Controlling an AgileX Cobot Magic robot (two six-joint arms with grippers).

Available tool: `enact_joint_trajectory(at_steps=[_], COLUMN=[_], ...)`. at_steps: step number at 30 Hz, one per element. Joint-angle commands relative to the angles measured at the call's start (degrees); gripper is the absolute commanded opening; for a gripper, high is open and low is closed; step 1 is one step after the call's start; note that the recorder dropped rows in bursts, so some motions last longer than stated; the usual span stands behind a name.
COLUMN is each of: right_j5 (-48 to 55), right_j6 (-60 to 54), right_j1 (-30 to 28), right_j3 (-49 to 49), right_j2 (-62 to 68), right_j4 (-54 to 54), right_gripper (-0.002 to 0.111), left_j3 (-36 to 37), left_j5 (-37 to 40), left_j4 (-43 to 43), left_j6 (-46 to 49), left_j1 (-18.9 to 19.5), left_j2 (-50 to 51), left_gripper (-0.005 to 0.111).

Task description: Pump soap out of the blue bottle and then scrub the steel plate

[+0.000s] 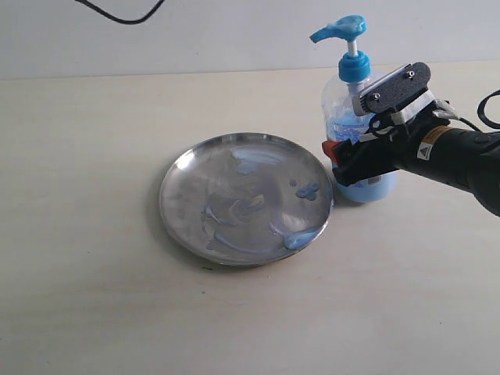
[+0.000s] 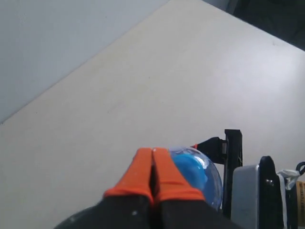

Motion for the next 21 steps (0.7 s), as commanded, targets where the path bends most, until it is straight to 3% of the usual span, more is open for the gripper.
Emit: enact_joint_trajectory(at_steps=[1, 21], right_j5=[-7.4, -7.5], right_j6=[0.1, 2.3], right_j1=[0.2, 0.2], right_j3=[-1.0, -1.0], right_j2=[-0.8, -1.1], right_j4=[-0.2, 6.4], right_gripper=[0.000, 0.000], left_j3=[0.2, 0.2], left_j5=[-1.3, 0.9], left_j4=[0.9, 0.5], left_j6=[0.2, -2.8], left_j1=[0.1, 3.6], left_j2=[-1.7, -3.4], left_gripper=[0.000, 0.000])
